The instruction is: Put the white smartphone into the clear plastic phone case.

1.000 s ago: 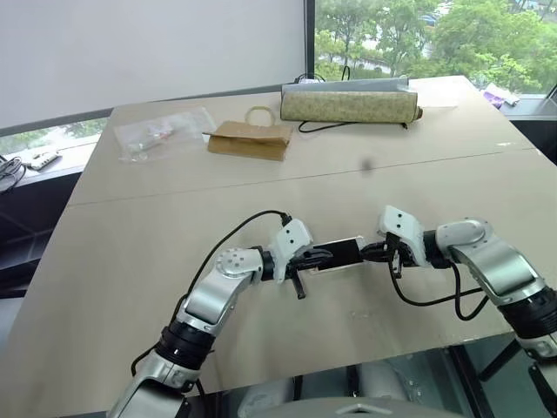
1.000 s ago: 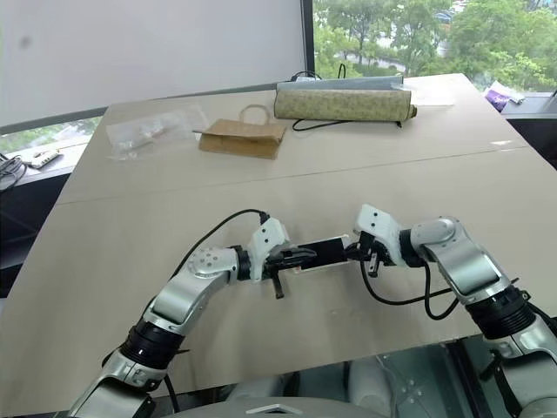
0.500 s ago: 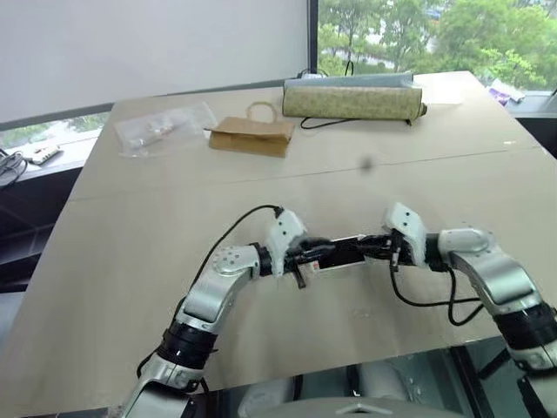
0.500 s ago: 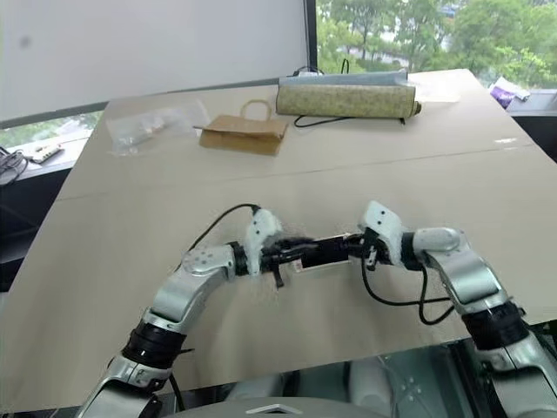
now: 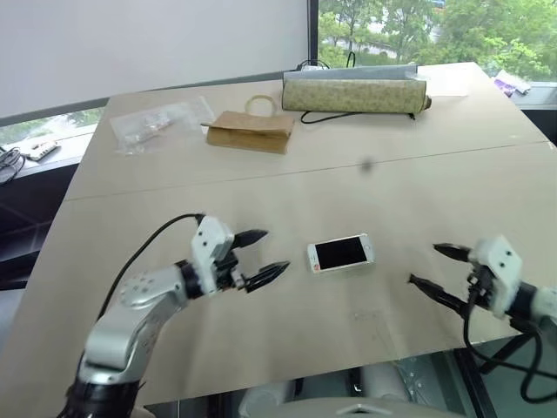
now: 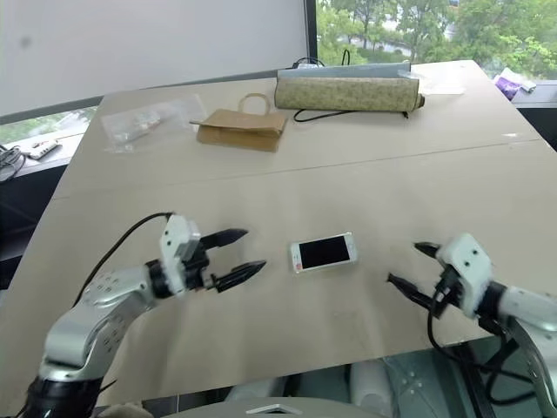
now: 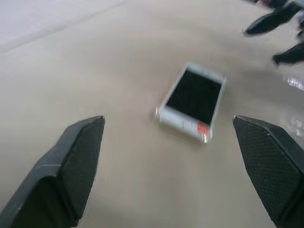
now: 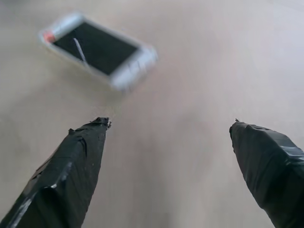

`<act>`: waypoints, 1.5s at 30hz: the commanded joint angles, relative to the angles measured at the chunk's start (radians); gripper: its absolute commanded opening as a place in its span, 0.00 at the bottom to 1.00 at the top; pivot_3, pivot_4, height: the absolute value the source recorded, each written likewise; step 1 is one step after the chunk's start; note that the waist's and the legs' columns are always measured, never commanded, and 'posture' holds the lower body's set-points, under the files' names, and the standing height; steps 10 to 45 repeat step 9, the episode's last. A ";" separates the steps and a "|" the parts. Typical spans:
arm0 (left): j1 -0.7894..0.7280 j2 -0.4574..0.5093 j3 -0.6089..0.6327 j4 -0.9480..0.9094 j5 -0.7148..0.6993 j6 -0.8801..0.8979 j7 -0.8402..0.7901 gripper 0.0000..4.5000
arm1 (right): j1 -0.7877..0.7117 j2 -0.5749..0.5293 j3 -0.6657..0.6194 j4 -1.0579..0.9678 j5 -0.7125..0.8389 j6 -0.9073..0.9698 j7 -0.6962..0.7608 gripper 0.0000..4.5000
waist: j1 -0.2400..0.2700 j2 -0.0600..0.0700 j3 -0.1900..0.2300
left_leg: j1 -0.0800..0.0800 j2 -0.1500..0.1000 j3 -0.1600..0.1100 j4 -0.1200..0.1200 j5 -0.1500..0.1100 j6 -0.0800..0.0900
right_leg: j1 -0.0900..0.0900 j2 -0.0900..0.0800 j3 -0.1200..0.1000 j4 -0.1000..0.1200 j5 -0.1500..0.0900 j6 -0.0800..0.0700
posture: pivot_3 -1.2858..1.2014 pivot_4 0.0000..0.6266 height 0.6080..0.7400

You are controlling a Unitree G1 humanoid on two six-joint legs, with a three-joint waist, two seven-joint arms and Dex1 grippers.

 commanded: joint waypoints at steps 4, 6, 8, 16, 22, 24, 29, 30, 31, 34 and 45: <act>0.145 -0.014 0.100 -0.143 -0.045 -0.003 0.087 1.00 | 0.042 0.031 -0.098 -0.042 0.017 -0.099 -0.055 1.00 | -0.001 -0.001 0.002 | 0.004 0.002 0.004 0.000 0.000 0.000 | 0.003 0.001 0.003 0.001 0.000 0.000 | 0.52 0.24 1.00; 0.170 -0.026 0.130 -0.165 -0.061 0.006 0.125 1.00 | 0.048 0.037 -0.107 -0.037 0.028 -0.107 -0.061 1.00 | 0.000 -0.002 0.003 | 0.004 0.002 0.004 0.000 0.000 0.000 | 0.003 0.001 0.003 0.000 0.000 0.000 | 0.52 0.24 1.00; 0.186 -0.033 0.155 -0.181 -0.082 0.018 0.154 1.00 | 0.049 0.032 -0.110 -0.035 0.034 -0.107 -0.064 1.00 | 0.002 -0.002 0.003 | 0.005 0.002 0.004 0.000 0.000 0.000 | 0.004 0.001 0.003 0.000 0.000 0.000 | 0.52 0.24 1.00; 0.203 -0.031 0.164 -0.188 -0.084 0.019 0.158 1.00 | 0.044 0.027 -0.113 -0.031 0.039 -0.103 -0.064 1.00 | 0.002 -0.002 0.003 | 0.005 0.002 0.004 0.000 0.000 0.000 | 0.004 0.001 0.003 0.000 0.000 0.000 | 0.52 0.24 1.00; 0.203 -0.031 0.164 -0.188 -0.084 0.019 0.158 1.00 | 0.044 0.027 -0.113 -0.031 0.039 -0.103 -0.064 1.00 | 0.002 -0.002 0.003 | 0.005 0.002 0.004 0.000 0.000 0.000 | 0.004 0.001 0.003 0.000 0.000 0.000 | 0.52 0.24 1.00; 0.203 -0.031 0.164 -0.188 -0.084 0.019 0.158 1.00 | 0.044 0.027 -0.113 -0.031 0.039 -0.103 -0.064 1.00 | 0.002 -0.002 0.003 | 0.005 0.002 0.004 0.000 0.000 0.000 | 0.004 0.001 0.003 0.000 0.000 0.000 | 0.52 0.24 1.00; 0.203 -0.031 0.164 -0.188 -0.084 0.019 0.158 1.00 | 0.044 0.027 -0.113 -0.031 0.039 -0.103 -0.064 1.00 | 0.002 -0.002 0.003 | 0.005 0.002 0.004 0.000 0.000 0.000 | 0.004 0.001 0.003 0.000 0.000 0.000 | 0.52 0.24 1.00; 0.203 -0.031 0.164 -0.188 -0.084 0.019 0.158 1.00 | 0.044 0.027 -0.113 -0.031 0.039 -0.103 -0.064 1.00 | 0.002 -0.002 0.003 | 0.005 0.002 0.004 0.000 0.000 0.000 | 0.004 0.001 0.003 0.000 0.000 0.000 | 0.52 0.24 1.00; 0.203 -0.031 0.164 -0.188 -0.084 0.019 0.158 1.00 | 0.044 0.027 -0.113 -0.031 0.039 -0.103 -0.064 1.00 | 0.002 -0.002 0.003 | 0.005 0.002 0.004 0.000 0.000 0.000 | 0.004 0.001 0.003 0.000 0.000 0.000 | 0.52 0.24 1.00; 0.203 -0.031 0.164 -0.188 -0.084 0.019 0.158 1.00 | 0.044 0.027 -0.113 -0.031 0.039 -0.103 -0.064 1.00 | 0.002 -0.002 0.003 | 0.005 0.002 0.004 0.000 0.000 0.000 | 0.004 0.001 0.003 0.000 0.000 0.000 | 0.52 0.24 1.00; 0.203 -0.031 0.164 -0.188 -0.084 0.019 0.158 1.00 | 0.044 0.027 -0.113 -0.031 0.039 -0.103 -0.064 1.00 | 0.002 -0.002 0.003 | 0.005 0.002 0.004 0.000 0.000 0.000 | 0.004 0.001 0.003 0.000 0.000 0.000 | 0.52 0.24 1.00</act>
